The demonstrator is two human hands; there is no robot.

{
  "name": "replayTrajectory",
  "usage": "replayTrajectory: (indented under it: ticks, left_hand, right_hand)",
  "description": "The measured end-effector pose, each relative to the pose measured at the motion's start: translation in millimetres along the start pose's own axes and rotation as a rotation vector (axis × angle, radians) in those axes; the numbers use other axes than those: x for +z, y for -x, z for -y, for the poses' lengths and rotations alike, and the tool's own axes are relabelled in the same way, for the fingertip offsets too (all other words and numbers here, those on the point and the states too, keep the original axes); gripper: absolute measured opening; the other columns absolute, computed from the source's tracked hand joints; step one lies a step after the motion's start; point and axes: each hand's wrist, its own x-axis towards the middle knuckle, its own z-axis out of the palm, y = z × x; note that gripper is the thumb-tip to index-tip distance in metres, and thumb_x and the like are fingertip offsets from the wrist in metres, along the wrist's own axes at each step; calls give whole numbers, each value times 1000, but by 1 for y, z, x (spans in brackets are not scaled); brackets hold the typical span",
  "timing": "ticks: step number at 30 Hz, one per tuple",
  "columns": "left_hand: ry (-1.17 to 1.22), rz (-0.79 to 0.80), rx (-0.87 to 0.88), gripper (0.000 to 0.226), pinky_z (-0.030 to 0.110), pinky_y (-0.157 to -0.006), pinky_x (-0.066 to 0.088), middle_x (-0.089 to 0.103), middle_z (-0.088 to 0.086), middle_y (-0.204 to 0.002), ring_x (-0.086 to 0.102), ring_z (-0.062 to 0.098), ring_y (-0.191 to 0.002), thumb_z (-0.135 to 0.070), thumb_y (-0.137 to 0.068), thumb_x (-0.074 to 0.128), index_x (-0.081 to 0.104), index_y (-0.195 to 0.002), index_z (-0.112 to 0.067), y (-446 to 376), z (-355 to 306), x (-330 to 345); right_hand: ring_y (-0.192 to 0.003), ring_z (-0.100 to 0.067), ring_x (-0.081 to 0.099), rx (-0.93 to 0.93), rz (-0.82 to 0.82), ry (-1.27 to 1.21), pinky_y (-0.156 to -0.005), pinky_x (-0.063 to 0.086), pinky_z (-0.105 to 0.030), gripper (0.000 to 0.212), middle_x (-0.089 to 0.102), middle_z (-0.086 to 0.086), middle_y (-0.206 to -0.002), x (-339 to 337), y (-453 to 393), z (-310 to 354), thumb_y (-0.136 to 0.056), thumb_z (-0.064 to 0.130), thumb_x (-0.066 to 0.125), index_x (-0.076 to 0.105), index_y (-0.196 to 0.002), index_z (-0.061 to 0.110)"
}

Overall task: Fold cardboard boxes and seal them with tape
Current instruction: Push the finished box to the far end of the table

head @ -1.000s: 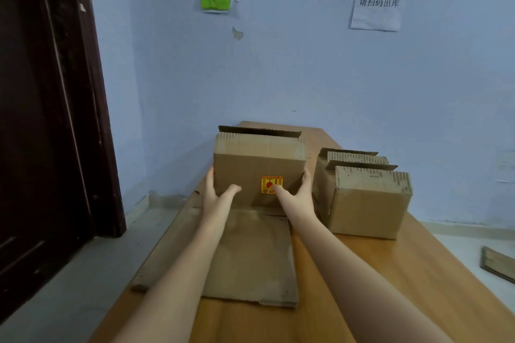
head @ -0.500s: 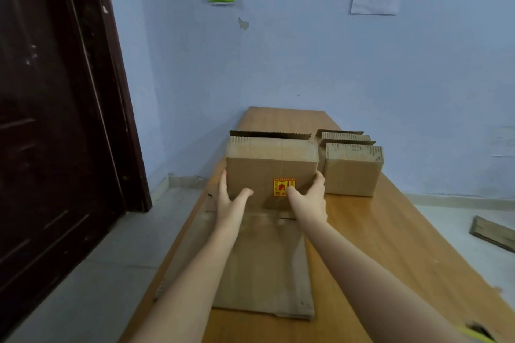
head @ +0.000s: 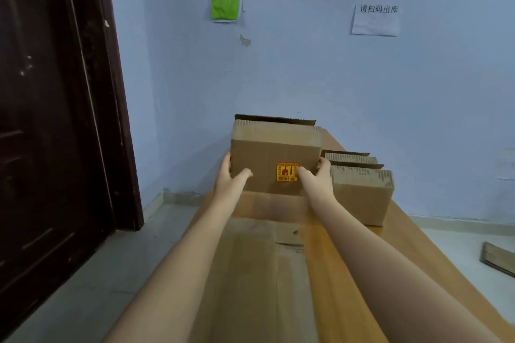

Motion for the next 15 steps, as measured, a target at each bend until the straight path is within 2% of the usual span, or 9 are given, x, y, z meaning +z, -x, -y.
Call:
replayTrajectory:
  ticks: [3,5,7,9,12,15]
  left_hand:
    - [-19,17,-42,75,45,-107,38,44,-5,-143,44,18,-128,-28,-81,62,27,-147,-32,-24,23,9]
    - [-24,7,-52,71,37,-105,39,45,-3,-143,45,16,-126,-22,-84,61,29,-147,-28,-35,34,15]
    - [-19,5,-47,63,25,-92,40,47,-2,-140,47,9,-114,-9,-89,56,31,-146,-22,-44,45,20]
    - [-37,29,-52,63,22,-87,37,47,-3,-140,45,7,-110,-5,-90,54,31,-147,-19,-50,53,25]
    - [-66,42,-69,67,22,-89,35,43,-4,-144,43,12,-127,-5,-89,55,29,-148,-22,-58,63,26]
    - [-90,90,-68,74,26,-98,39,42,-3,-146,43,15,-129,-4,-85,57,26,-149,-25,-59,69,22]
  right_hand:
    - [-121,-26,50,43,-19,-40,-100,46,-40,71,47,-8,-137,12,-21,-27,-88,15,59,21,-148,19]
    - [-119,-26,52,69,-49,-69,-96,48,-40,67,48,-8,-136,15,-32,-42,-90,15,58,24,-146,19]
    - [-118,-26,51,85,-82,-62,-90,47,-34,61,49,-9,-135,16,-41,-53,-91,17,55,28,-146,17]
    - [-118,-26,51,93,-95,-16,-90,46,-35,61,50,-9,-135,18,-48,-63,-91,18,54,28,-146,15]
    - [-124,-28,48,67,-93,80,-99,45,-39,65,48,-8,-138,20,-51,-75,-90,19,55,26,-148,17]
    - [-127,-28,47,62,-76,162,-103,43,-43,64,48,-7,-139,19,-48,-78,-88,20,57,30,-146,18]
